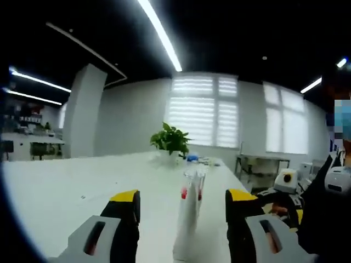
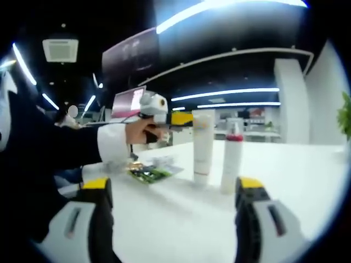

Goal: Arrange the skincare products in the storage area until every visible bottle or jar stands upright without overlapping.

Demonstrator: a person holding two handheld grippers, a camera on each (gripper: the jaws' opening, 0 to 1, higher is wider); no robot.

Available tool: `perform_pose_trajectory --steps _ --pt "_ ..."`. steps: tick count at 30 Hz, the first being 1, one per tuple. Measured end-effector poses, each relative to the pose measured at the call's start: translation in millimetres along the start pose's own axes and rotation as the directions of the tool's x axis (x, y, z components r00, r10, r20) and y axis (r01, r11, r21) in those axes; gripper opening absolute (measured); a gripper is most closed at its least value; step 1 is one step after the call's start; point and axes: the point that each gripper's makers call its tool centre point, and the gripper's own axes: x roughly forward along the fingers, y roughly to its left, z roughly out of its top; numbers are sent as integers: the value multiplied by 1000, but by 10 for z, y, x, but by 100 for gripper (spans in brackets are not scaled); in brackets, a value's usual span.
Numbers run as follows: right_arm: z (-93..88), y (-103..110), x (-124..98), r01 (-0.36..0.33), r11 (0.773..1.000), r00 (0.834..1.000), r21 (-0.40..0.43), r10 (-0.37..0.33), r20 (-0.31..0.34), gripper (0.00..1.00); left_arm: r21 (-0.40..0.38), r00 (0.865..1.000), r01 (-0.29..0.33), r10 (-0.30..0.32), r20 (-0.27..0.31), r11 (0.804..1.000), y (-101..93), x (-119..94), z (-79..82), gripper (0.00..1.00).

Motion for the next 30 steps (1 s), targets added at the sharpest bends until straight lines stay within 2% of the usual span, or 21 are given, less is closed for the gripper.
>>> perform_pose_trajectory --steps 4,8,9,10,14,16,19,21,23,24,27,30 --pt "12 80 50 -15 1000 1000 -19 15 -7 91 -34 999 -24 26 34 999 62 -152 57 80" --pt "72 144 103 -25 999 1000 -27 25 8 87 -58 999 -50 51 13 997 85 -316 -7 91" --pt "95 155 118 -32 999 999 -26 33 15 86 -54 999 -51 51 7 997 87 -343 -18 90" --pt "76 356 72 -38 999 999 -31 38 19 86 -43 999 -45 45 -10 998 73 -389 -49 87" --pt "80 539 66 -41 998 999 -49 42 21 81 -29 996 -91 91 -23 995 127 -544 -85 97" --pt "87 646 67 -53 997 998 -58 55 29 77 -51 996 -87 86 -21 995 127 -627 -84 96" --pt "17 843 92 -86 992 996 -90 86 -3 75 -51 994 -111 110 -23 992 111 -746 -97 98" --pt "-44 920 113 -98 989 995 -108 96 -25 72 -43 990 -133 131 -43 990 87 -802 -150 95" --pt "-79 995 131 -109 986 994 -124 105 -40 68 -8 984 -169 168 -63 986 94 -895 -218 78" --pt "-87 1013 140 -113 986 993 -125 108 -42 67 6 982 -180 180 -59 984 88 -932 -232 73" --pt "-95 1110 150 -130 984 991 -118 126 -43 67 -14 980 -190 188 -71 982 58 -1030 -302 73" --pt "-95 1183 178 -151 981 988 -122 146 -52 67 -23 968 -230 226 -106 973 54 -1149 -421 73"
